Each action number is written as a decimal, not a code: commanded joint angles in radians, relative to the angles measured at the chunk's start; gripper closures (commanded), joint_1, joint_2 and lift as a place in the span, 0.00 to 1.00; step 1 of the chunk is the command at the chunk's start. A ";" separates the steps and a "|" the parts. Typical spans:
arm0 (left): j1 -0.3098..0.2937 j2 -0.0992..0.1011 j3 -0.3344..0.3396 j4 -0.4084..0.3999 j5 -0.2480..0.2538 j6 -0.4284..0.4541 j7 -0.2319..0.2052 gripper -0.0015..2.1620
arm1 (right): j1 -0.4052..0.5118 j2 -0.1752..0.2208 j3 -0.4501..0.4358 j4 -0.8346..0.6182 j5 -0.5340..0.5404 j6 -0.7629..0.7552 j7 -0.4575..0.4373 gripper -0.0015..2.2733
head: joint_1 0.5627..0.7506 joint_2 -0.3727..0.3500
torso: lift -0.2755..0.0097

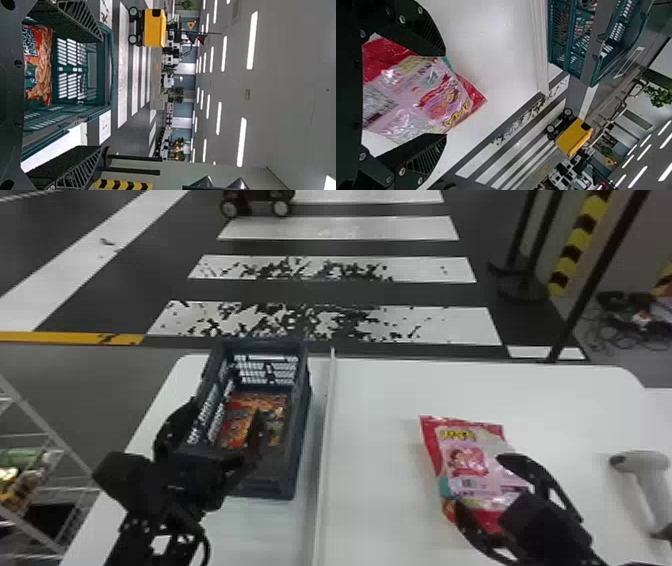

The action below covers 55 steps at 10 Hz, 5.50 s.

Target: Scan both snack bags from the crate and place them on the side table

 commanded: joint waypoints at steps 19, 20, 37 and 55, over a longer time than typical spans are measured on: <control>0.003 0.002 -0.005 -0.006 0.000 0.015 0.000 0.01 | -0.404 0.002 -0.201 0.402 -0.695 0.307 0.283 0.98 | 0.70 0.57 | 0.62; 0.003 0.002 -0.005 -0.006 0.000 0.024 0.000 0.01 | -0.413 0.002 -0.196 0.424 -0.684 0.316 0.297 0.98 | 0.70 0.58 | 0.62; 0.016 0.009 -0.005 -0.026 0.012 0.049 0.000 0.01 | -0.527 -0.032 -0.310 0.629 -0.549 0.261 0.348 0.98 | 0.70 0.50 | 0.62; -0.001 0.009 -0.022 -0.031 0.002 0.086 0.002 0.02 | -0.277 -0.026 -0.425 0.385 -0.727 0.230 0.457 0.98 | 0.70 0.41 | 0.62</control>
